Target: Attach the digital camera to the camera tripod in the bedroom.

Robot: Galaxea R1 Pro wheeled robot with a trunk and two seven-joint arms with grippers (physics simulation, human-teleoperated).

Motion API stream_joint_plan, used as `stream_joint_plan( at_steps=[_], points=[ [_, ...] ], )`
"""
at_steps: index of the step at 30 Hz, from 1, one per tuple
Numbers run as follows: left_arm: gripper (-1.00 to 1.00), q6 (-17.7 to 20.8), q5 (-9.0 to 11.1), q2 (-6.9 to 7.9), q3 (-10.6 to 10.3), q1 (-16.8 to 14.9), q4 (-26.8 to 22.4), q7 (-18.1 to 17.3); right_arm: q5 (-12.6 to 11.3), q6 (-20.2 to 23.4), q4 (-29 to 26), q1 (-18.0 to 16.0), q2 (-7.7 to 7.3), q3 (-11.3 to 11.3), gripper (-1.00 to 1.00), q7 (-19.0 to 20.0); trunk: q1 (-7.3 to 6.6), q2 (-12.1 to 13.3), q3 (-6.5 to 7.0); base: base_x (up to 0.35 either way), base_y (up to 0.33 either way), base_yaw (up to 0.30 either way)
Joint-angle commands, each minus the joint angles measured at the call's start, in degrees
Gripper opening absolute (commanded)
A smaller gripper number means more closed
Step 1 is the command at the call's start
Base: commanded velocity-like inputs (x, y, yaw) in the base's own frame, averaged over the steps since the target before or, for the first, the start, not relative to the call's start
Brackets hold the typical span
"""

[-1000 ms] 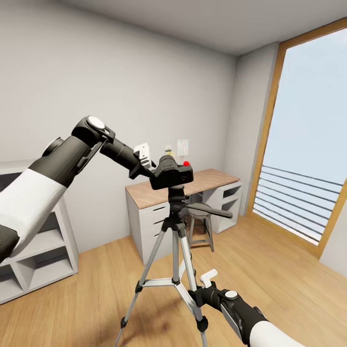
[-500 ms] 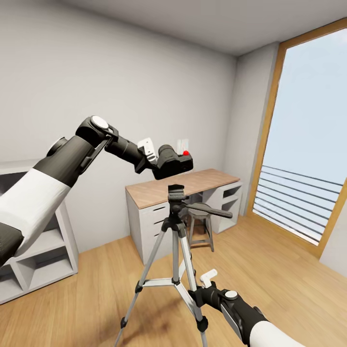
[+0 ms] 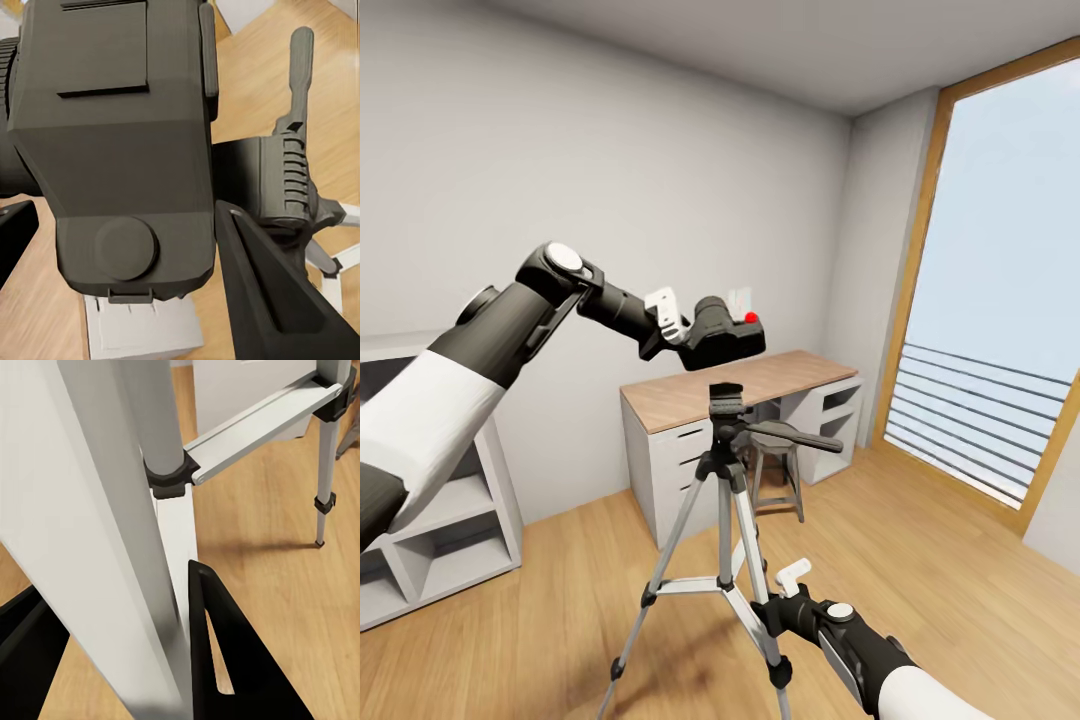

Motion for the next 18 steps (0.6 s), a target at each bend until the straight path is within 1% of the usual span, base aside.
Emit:
stream_joint_plan(
  at_steps=[1,2,3,7,13,18],
  points=[
    [-1.0,-0.35,-0.16,0.04,-0.06,-0.06,0.36,-0.38,0.99,0.11,-0.05,-0.05,-0.01,0.18,-1.0,0.04,0.02,-0.1,-0.11,0.0,0.0,0.0],
    [-1.0,-0.9,-0.09,0.04,-0.06,-0.05,0.85,-0.65,0.99,0.11,-0.07,-0.05,-0.01,0.18,-1.0,0.04,0.02,-0.1,-0.11,0.0,0.0,0.0],
    [-1.0,-2.22,0.13,0.04,-0.07,-0.03,2.06,-1.85,0.99,0.11,-0.1,-0.05,-0.01,0.18,-1.0,0.04,0.02,-0.1,-0.11,0.0,0.0,0.0],
    [-1.0,-2.85,0.35,0.09,-0.07,-0.02,2.58,-3.49,0.99,0.11,-0.09,-0.05,-0.01,0.21,-1.0,0.04,0.02,-0.1,-0.11,0.0,0.0,0.0],
    [-1.0,-3.21,0.36,0.55,-0.09,-0.02,3.05,-4.39,0.99,0.11,-0.12,-0.05,0.04,0.26,-1.0,0.04,0.02,-0.1,-0.11,0.0,0.0,0.0],
    [-1.0,-3.06,0.36,0.56,-0.15,-0.02,3.09,-4.52,0.99,0.11,-0.11,-0.05,0.0,0.21,-1.0,0.04,0.02,-0.1,-0.11,0.0,0.0,0.0]
  ],
)
